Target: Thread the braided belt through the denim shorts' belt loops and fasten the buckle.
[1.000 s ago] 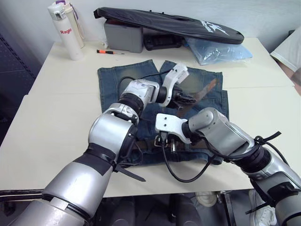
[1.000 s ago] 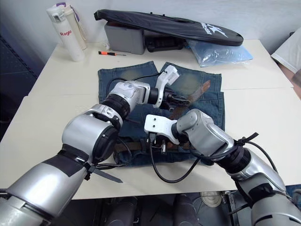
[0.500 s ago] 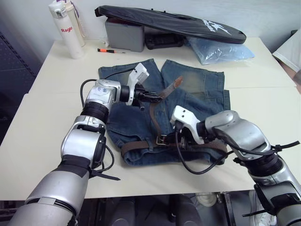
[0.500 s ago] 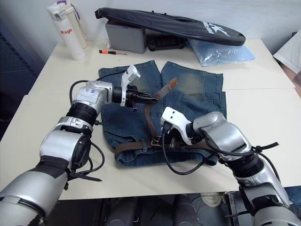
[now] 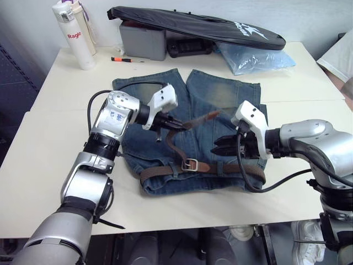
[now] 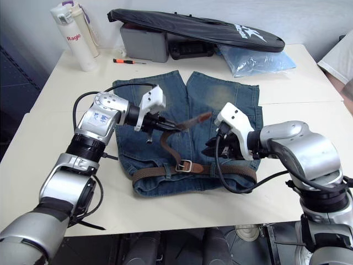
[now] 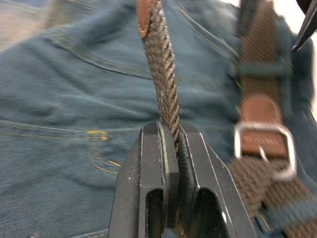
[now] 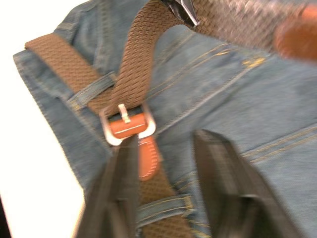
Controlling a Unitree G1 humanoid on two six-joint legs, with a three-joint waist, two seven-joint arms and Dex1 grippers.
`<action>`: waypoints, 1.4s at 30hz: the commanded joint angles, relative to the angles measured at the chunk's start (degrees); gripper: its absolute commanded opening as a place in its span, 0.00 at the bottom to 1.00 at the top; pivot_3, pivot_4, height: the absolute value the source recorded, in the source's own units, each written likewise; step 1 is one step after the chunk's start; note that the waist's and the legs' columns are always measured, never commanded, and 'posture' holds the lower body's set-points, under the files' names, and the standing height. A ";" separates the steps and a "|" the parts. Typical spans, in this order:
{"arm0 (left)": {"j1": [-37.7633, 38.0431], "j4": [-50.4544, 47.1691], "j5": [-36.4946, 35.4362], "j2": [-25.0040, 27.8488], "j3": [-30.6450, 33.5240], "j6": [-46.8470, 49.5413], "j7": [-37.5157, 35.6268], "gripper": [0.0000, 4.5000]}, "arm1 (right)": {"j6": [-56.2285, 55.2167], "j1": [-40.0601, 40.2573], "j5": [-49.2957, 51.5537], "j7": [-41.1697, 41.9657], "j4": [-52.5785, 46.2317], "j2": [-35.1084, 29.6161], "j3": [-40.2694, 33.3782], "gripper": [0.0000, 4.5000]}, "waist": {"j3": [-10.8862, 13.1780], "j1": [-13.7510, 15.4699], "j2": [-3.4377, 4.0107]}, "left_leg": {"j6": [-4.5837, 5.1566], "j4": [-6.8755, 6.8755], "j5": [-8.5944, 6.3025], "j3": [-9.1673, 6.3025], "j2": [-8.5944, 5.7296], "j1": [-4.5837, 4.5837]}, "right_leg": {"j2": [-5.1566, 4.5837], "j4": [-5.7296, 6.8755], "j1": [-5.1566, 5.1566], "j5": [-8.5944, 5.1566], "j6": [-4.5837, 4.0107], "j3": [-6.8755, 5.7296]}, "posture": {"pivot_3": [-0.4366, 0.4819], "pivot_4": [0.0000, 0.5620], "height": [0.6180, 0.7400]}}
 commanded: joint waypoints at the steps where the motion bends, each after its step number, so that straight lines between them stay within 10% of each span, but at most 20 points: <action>1: 3.96 -12.11 5.05 8.11 -9.13 -16.10 -10.31 0.00 | -14.42 8.85 -3.54 2.28 -13.24 -8.73 4.68 0.74 | 0.00 -0.03 0.00 | 0.00 0.00 0.00 0.00 0.00 0.00 | 0.00 -0.01 0.00 0.00 0.00 0.00 | 0.48 0.27 1.00; 19: 7.72 -15.22 9.89 14.86 -11.02 -26.95 -6.48 0.00 | -21.69 13.38 -13.47 -13.87 -9.70 -0.13 12.08 0.80 | 0.02 0.03 0.02 | 0.16 0.09 -0.11 0.13 0.00 -0.01 | 0.00 -0.08 0.01 0.02 0.03 0.12 | 0.48 0.27 1.00; 42: 8.92 -21.69 6.75 13.70 -10.35 -20.73 -5.46 0.00 | -14.66 5.81 -2.40 -7.58 -9.12 2.35 7.59 0.80 | 0.01 -0.01 0.02 | 0.20 0.11 -0.13 0.15 0.01 0.01 | 0.00 -0.04 0.01 0.02 0.03 0.15 | 0.48 0.27 1.00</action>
